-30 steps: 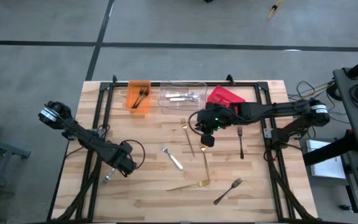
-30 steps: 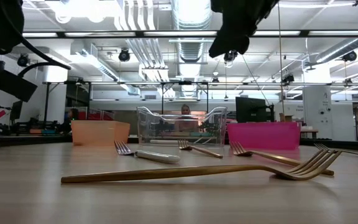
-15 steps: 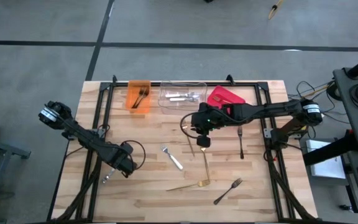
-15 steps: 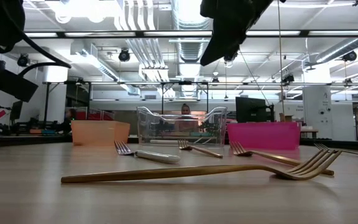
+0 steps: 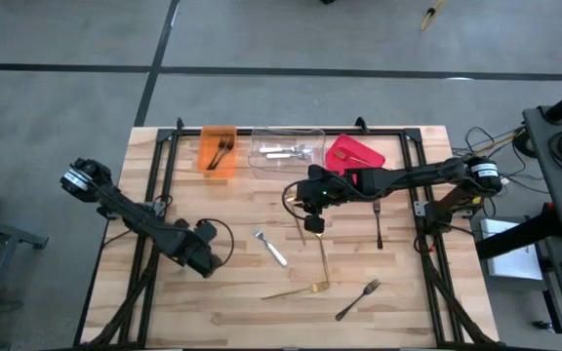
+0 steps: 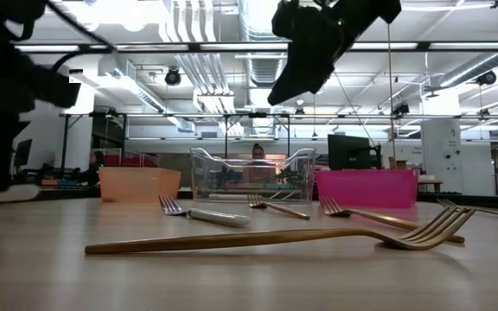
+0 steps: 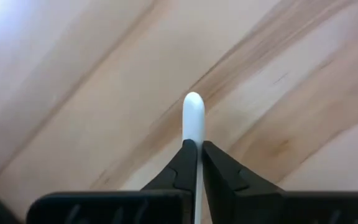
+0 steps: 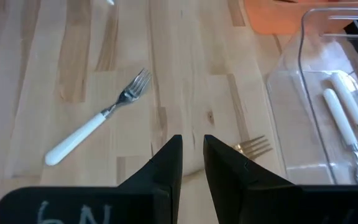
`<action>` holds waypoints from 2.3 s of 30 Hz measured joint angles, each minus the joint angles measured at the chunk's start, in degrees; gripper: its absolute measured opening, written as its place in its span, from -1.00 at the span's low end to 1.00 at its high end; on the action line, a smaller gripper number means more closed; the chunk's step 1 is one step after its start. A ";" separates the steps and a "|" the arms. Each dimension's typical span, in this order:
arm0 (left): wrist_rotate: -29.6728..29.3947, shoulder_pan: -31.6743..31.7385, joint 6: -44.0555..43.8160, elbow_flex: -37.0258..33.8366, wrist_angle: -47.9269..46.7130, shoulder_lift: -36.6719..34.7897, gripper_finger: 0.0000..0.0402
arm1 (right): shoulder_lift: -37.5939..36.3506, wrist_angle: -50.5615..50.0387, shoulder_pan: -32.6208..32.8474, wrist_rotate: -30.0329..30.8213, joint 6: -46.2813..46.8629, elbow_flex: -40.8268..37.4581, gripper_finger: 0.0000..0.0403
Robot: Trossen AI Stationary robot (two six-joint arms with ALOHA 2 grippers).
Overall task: Sort silverware by color (type)
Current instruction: Put the white fork into the transparent bin
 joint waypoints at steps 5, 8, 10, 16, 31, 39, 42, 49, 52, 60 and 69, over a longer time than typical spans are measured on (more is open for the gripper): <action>-6.42 0.27 2.98 2.86 0.83 -0.74 -0.99 | 0.95 7.72 0.00 -0.01 0.01 -3.54 -0.72; -10.33 0.50 5.48 3.57 2.94 -2.10 -1.00 | 1.18 13.35 0.00 -0.05 0.02 -5.56 -0.72; -12.26 1.02 8.12 3.61 5.69 -3.38 -1.00 | 1.21 16.24 0.00 -0.09 0.04 -6.67 -0.72; -17.68 3.21 17.38 3.19 14.26 -7.49 -1.00 | 1.54 23.89 0.02 -0.49 0.43 -8.78 -0.72; -17.21 10.93 44.55 3.13 37.96 -10.01 -1.00 | 9.89 41.18 0.17 -21.02 2.68 -8.52 -0.61; -15.61 11.53 48.55 3.13 42.86 -9.79 -1.00 | 15.26 45.63 0.12 -21.09 -0.30 -6.51 -0.11; -15.59 11.64 48.86 3.13 43.42 -9.77 -1.00 | 16.74 47.73 0.13 -21.69 -2.13 -5.28 0.01; -15.62 11.73 48.94 3.07 44.02 -9.72 -1.00 | 19.88 52.23 0.13 -26.68 -3.39 -2.40 0.00; -15.61 11.74 48.96 3.05 44.51 -9.72 -1.00 | 20.80 52.42 0.13 -27.28 -3.43 -1.30 -0.08; -15.61 11.80 50.08 2.87 45.31 -9.68 -1.00 | 21.64 53.19 0.13 -27.48 -3.29 -0.46 -0.56; -16.08 11.91 50.13 2.83 45.33 -9.98 -0.97 | 21.45 52.59 0.01 -27.08 -0.11 -0.46 -0.88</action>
